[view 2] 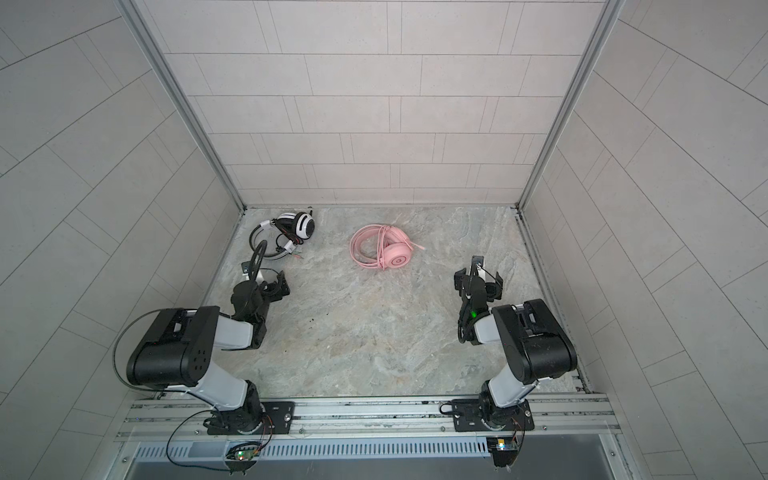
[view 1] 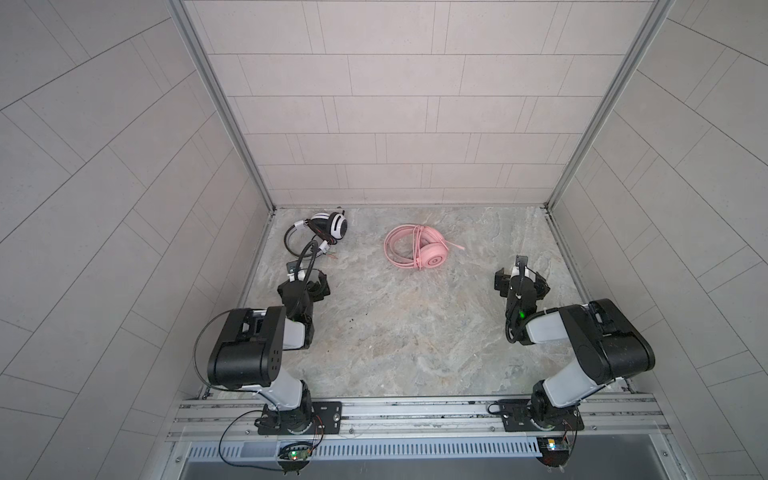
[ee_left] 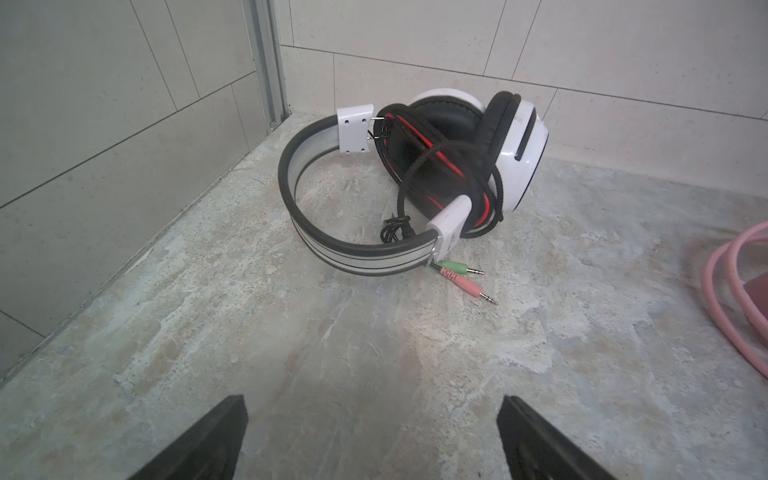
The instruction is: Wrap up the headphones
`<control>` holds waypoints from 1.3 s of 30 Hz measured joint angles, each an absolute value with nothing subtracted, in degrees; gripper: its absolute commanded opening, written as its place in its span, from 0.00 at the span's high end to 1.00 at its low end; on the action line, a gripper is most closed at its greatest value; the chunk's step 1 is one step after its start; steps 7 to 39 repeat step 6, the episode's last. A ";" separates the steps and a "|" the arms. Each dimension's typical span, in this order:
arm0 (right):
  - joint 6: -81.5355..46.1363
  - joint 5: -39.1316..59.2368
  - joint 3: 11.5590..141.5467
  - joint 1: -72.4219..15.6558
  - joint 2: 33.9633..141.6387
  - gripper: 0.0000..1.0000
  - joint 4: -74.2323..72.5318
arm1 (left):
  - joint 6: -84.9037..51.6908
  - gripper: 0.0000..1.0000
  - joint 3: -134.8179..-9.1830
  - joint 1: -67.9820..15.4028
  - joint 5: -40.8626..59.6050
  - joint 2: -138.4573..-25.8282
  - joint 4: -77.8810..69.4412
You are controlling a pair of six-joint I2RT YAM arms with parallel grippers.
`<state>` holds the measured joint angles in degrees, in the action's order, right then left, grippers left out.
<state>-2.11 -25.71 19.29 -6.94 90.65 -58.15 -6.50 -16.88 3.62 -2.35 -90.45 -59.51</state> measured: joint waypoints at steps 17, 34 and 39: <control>-2.11 -25.71 19.29 -6.94 90.65 0.01 -58.28 | -5.76 0.00 -18.00 3.62 -1.02 -90.56 -59.33; -2.11 -25.71 19.29 -6.94 90.65 0.01 -58.28 | -5.76 0.00 -18.00 3.62 -1.02 -90.56 -59.33; -2.11 -25.71 19.29 -6.94 90.65 0.01 -58.28 | -5.76 0.00 -18.00 3.62 -1.02 -90.56 -59.33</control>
